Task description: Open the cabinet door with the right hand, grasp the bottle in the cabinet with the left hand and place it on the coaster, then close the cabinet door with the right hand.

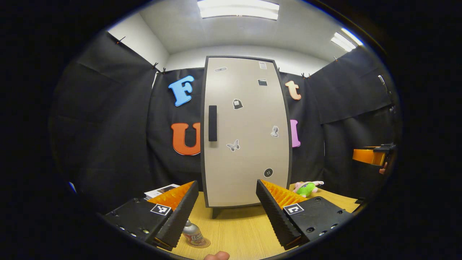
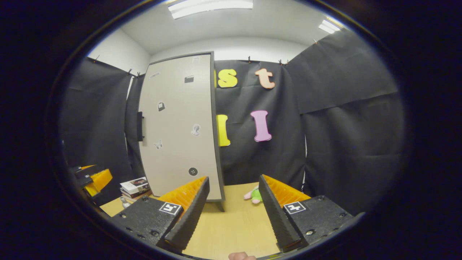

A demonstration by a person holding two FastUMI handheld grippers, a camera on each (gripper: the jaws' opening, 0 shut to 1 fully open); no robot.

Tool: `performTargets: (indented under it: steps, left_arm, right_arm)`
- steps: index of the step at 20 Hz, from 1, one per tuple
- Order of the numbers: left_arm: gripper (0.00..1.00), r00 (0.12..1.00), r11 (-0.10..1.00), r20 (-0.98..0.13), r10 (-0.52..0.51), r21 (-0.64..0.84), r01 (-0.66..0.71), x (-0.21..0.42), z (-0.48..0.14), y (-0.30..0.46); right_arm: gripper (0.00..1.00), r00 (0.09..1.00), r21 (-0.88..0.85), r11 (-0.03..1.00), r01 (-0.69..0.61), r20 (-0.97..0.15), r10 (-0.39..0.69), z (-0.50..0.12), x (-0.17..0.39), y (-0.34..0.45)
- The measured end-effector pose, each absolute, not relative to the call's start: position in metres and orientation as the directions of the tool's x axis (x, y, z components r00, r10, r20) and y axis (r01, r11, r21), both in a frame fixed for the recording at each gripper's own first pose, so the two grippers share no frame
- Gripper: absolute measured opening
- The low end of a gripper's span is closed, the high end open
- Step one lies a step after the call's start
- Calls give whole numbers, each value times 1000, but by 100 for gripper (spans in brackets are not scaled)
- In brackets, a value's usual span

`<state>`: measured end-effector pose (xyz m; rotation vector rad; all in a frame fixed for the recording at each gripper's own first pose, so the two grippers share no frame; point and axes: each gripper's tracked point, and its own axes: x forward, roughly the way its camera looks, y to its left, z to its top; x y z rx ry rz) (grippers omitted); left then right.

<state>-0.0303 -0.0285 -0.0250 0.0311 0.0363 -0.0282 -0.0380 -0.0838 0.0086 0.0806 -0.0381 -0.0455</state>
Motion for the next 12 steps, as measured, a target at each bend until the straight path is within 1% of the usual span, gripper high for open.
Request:
performTargets:
  steps: [12]
  left_arm:
    - [97, 999, 999, -26, -32, 41, 33, -24, -20, -33]
  right_arm:
    - [89, 997, 90, 995, 43, 63, -49, 15, -35, -88]
